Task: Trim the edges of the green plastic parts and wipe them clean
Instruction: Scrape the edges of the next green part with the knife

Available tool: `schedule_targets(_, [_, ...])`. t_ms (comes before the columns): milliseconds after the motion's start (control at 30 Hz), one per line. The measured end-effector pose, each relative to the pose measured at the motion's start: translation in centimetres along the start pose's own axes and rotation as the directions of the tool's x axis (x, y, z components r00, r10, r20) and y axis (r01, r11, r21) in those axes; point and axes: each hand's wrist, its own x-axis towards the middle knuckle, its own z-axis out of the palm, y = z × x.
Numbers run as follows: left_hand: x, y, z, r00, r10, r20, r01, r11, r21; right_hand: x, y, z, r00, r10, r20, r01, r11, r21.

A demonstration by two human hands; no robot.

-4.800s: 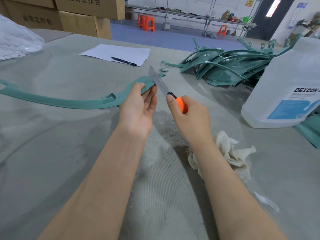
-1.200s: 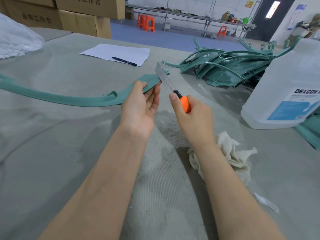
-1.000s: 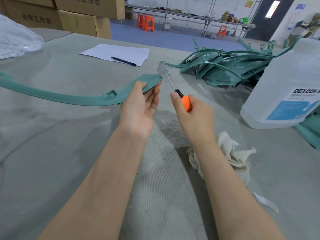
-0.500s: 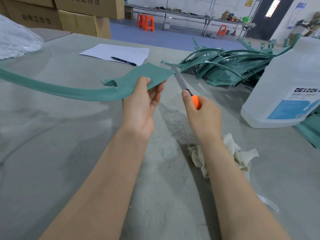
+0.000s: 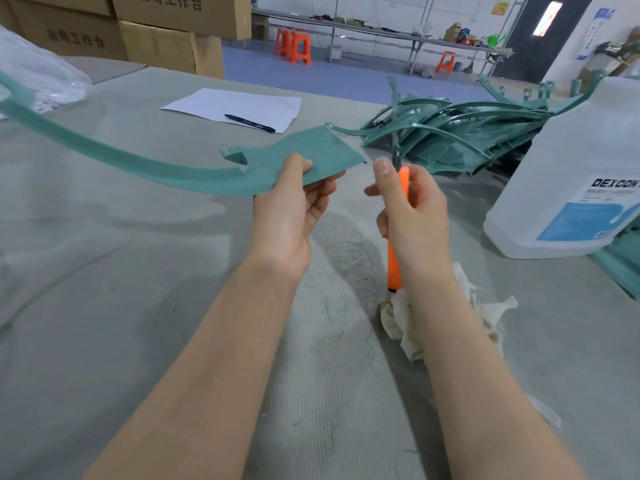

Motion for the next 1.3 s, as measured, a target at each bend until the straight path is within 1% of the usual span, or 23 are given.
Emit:
schedule_targets(100, [-0.2, -0.2, 0.2, 0.998, 0.051, 0.023, -0.053, 0.995, 0.087, 0.1, -0.6, -0.4, 0.996, 0.089, 0.022, -0.091, 0.976, 0.199])
schedule_targets(167, [-0.3, -0.3, 0.3, 0.994, 0.107, 0.035, -0.111, 0.980, 0.163, 0.2, -0.8, -0.7, 0.990, 0.139, 0.035, -0.144, 0.957, 0.251])
schedule_targets(267, [-0.4, -0.6, 0.6, 0.987, 0.158, 0.041, -0.164, 0.957, 0.240, 0.3, -0.8, -0.9, 0.981, 0.186, 0.064, -0.196, 0.940, 0.278])
schedule_targets(367, [-0.4, -0.7, 0.7, 0.981, 0.186, 0.050, -0.193, 0.945, 0.263, 0.5, -0.9, -1.0, 0.978, 0.190, 0.091, -0.209, 0.919, 0.334])
schedule_targets(433, [-0.5, -0.8, 0.6, 0.980, 0.188, 0.071, -0.200, 0.950, 0.241, 0.6, -1.0, -1.0, 0.974, 0.191, 0.120, -0.222, 0.904, 0.365])
schedule_targets(567, [-0.7, -1.0, 0.6, 0.979, 0.127, 0.156, -0.156, 0.970, 0.188, 0.3, -1.2, -0.5, 0.963, 0.176, 0.203, -0.244, 0.889, 0.388])
schedule_targets(667, [-0.7, -1.0, 0.5, 0.980, 0.097, 0.172, -0.126, 0.978, 0.168, 0.2, -1.2, -0.3, 0.962, 0.165, 0.217, -0.232, 0.912, 0.338])
schedule_targets(733, [-0.6, -1.0, 0.4, 0.979, 0.098, 0.180, -0.131, 0.974, 0.182, 0.2, -1.2, -0.5, 0.969, 0.141, 0.202, -0.195, 0.940, 0.280])
schedule_targets(800, [-0.5, -0.9, 0.3, 0.980, 0.104, 0.170, -0.134, 0.975, 0.179, 0.1, -1.0, -0.6, 0.984, 0.091, 0.153, -0.116, 0.979, 0.167])
schedule_targets(867, [-0.4, -0.7, 0.4, 0.985, 0.099, 0.142, -0.119, 0.983, 0.137, -0.1, -0.8, -0.4, 0.996, 0.034, 0.083, -0.036, 0.999, 0.019])
schedule_targets(967, [0.0, -0.3, 0.3, 0.996, 0.046, 0.073, -0.047, 0.999, 0.003, -0.3, -0.5, -0.2, 0.998, -0.054, 0.034, 0.059, 0.981, -0.182])
schedule_targets(1067, [0.4, 0.0, -0.1, 0.999, -0.032, 0.030, 0.035, 0.994, -0.101, -0.3, -0.2, -0.1, 0.991, -0.120, 0.059, 0.133, 0.941, -0.311])
schedule_targets(1167, [0.7, 0.1, -0.4, 0.997, -0.069, -0.014, 0.066, 0.987, -0.148, -0.5, 0.3, 0.2, 0.983, -0.149, 0.108, 0.180, 0.905, -0.385])
schedule_targets(1300, [0.9, 0.2, -0.3, 0.995, -0.093, -0.027, 0.086, 0.980, -0.179, -0.8, 0.7, 0.7, 0.968, -0.185, 0.172, 0.242, 0.877, -0.415])
